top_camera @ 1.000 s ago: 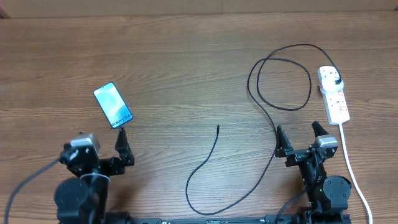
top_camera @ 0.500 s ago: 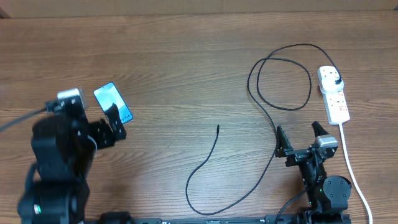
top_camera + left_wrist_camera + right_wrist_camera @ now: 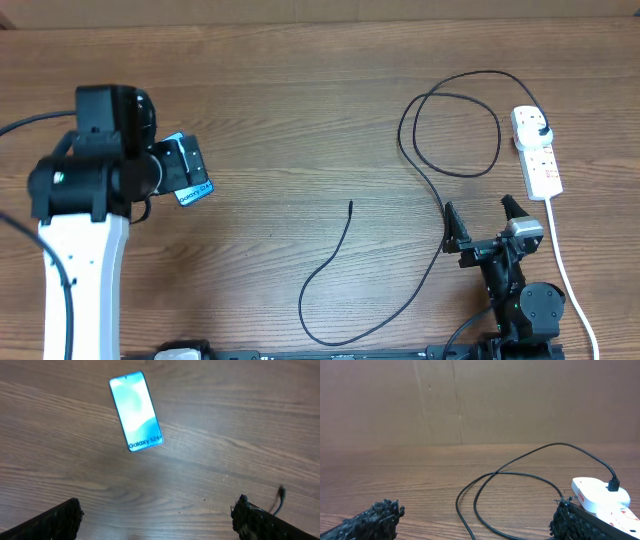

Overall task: Plug charger to phone and switch on socket
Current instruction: 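Move the left gripper forward over the Galaxy phone, then lower the left gripper and close it on the phone, then lift the phone with the left gripper and turn it upright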

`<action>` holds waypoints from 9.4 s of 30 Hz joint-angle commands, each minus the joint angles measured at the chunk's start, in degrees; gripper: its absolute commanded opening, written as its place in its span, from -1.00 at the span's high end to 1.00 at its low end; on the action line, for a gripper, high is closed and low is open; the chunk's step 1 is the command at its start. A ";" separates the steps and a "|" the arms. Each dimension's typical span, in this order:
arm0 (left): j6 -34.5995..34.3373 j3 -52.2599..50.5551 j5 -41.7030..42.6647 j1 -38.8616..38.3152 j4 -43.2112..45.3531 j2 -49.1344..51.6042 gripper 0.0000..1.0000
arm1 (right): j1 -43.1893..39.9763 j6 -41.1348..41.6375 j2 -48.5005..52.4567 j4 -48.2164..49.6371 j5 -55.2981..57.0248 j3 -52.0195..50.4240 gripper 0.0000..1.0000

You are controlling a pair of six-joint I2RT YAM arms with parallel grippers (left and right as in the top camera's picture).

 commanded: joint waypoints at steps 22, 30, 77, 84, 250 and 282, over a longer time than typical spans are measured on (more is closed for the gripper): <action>-16.92 7.10 -4.55 2.91 -0.57 22.58 -1.00 | 0.46 -0.09 -0.57 0.17 0.55 -0.61 -1.00; -17.31 7.08 -4.55 3.02 -0.04 24.98 -0.67 | 0.46 -0.09 -0.57 0.17 0.55 -0.61 -1.00; -13.11 9.97 0.37 6.67 13.79 49.00 -1.00 | 0.46 -0.09 -0.57 0.17 0.55 -0.61 -0.99; -11.65 9.97 2.38 6.64 15.96 49.09 -1.00 | 0.46 -0.09 -0.57 0.17 0.55 -0.61 -1.00; -13.86 4.79 4.20 6.34 17.90 50.49 -0.50 | 0.46 -0.09 -0.57 0.17 0.55 -0.61 -1.00; -13.86 4.98 4.24 6.34 17.79 50.45 0.91 | 0.46 -0.09 -0.57 0.17 0.55 -0.61 -0.99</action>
